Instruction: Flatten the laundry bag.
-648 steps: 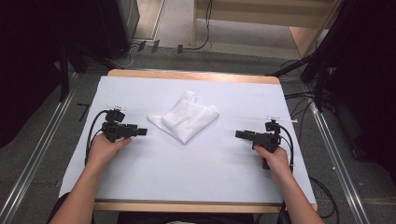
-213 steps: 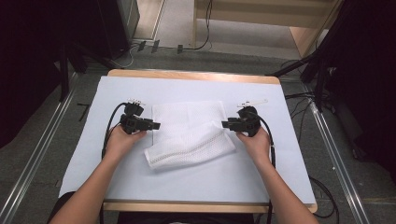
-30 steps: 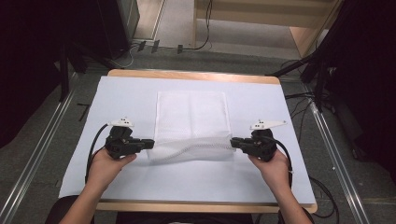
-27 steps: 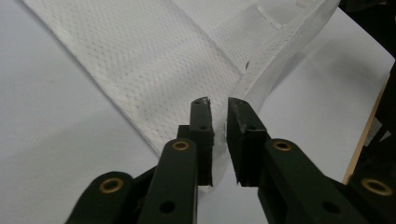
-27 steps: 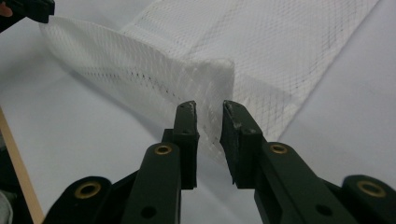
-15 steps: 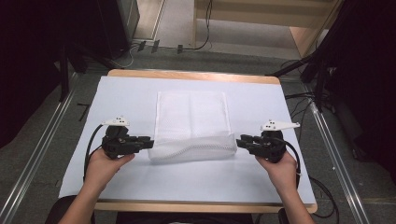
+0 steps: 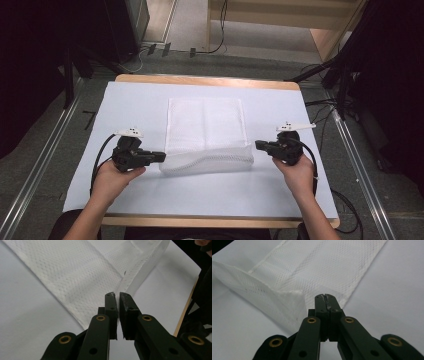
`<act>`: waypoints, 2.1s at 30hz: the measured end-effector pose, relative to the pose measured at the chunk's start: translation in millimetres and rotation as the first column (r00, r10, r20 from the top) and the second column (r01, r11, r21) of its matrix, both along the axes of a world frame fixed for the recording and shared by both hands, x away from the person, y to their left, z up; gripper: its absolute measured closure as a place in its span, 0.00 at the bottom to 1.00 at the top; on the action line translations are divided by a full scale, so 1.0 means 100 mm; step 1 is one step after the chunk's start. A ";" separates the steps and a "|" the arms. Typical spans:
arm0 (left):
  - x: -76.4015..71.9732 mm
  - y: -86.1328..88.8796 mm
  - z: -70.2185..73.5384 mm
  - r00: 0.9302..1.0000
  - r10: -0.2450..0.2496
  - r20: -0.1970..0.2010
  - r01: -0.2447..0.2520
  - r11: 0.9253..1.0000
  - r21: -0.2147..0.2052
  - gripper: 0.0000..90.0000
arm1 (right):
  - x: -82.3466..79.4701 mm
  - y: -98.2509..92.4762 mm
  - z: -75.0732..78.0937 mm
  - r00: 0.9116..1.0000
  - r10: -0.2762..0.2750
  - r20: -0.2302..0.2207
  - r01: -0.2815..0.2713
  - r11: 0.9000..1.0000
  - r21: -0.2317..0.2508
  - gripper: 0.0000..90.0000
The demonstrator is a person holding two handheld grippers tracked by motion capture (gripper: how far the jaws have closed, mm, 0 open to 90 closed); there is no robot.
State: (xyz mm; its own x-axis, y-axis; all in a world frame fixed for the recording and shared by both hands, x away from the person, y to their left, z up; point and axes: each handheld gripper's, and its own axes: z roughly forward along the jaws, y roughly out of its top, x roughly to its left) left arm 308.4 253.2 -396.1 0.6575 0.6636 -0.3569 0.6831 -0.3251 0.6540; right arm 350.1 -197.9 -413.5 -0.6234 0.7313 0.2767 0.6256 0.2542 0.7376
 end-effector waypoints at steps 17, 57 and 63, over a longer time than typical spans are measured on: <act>-0.02 0.05 0.08 0.998 0.038 0.053 -0.037 0.999 -0.021 0.83 | -0.15 0.18 -0.06 0.995 0.089 -0.033 -0.089 0.996 -0.005 1.00; 0.55 -0.18 -0.60 0.983 0.184 0.018 -0.184 0.969 0.166 1.00 | 0.32 0.42 -0.56 0.998 -0.048 -0.035 0.040 0.976 -0.212 0.98; 0.65 -0.14 -0.58 0.980 0.197 -0.018 -0.191 0.968 0.165 1.00 | 0.39 0.43 -0.54 0.995 -0.050 -0.085 0.033 0.980 -0.195 1.00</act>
State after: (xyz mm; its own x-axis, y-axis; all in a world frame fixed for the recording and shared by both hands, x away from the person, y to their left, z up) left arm 373.9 238.7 -453.7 0.4997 0.8280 -0.2543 0.7644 -0.2834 0.5791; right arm 389.0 -154.7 -467.1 -0.5705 0.8012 0.1804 0.6996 0.3591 0.6178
